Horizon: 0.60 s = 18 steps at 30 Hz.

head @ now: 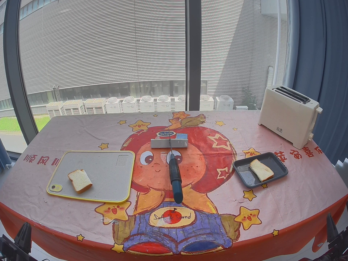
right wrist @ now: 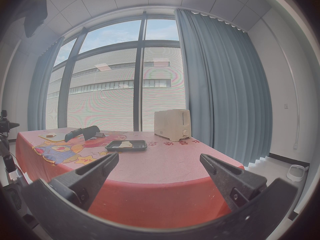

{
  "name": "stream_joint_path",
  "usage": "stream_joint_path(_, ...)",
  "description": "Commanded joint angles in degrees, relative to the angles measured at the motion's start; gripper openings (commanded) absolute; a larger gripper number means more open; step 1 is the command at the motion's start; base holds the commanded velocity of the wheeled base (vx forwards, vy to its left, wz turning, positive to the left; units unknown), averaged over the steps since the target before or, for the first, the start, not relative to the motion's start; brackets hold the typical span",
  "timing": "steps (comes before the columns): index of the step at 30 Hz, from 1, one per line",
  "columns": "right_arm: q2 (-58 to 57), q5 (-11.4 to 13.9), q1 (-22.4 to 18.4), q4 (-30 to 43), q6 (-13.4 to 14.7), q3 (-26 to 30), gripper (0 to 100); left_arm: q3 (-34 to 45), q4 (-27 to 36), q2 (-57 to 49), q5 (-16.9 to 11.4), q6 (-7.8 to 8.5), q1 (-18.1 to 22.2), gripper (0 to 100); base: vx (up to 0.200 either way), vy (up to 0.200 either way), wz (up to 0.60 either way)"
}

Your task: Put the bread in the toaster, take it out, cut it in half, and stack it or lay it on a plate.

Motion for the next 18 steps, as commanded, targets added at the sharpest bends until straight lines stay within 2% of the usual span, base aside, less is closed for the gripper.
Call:
stream_joint_path(1, -0.9, 0.0, 0.0, 0.1, 0.0, 0.9, 100, 1.0, 0.0, -0.9, -0.1, 0.64, 0.0, 0, 0.0, 0.0, 0.0)
stream_joint_path(4, -0.9, 0.0, 0.0, 0.0, 0.0, 0.9, 100, 1.0, 0.0, -0.9, -0.5, 0.82, 0.0, 0, 0.0, 0.0, 0.0)
stream_joint_path(5, -0.9, 0.0, 0.0, 0.0, 0.0, 0.9, 100, 1.0, 0.1, -0.9, -0.5, 0.64, 0.0, 100, 0.0, 0.0, 0.0)
stream_joint_path(18, -0.9, 0.1, 0.0, -0.1, -0.2, 1.0, 100, 1.0, 0.0, -0.9, -0.4, 0.82, 0.0, 100, 0.0, 0.0, 0.0)
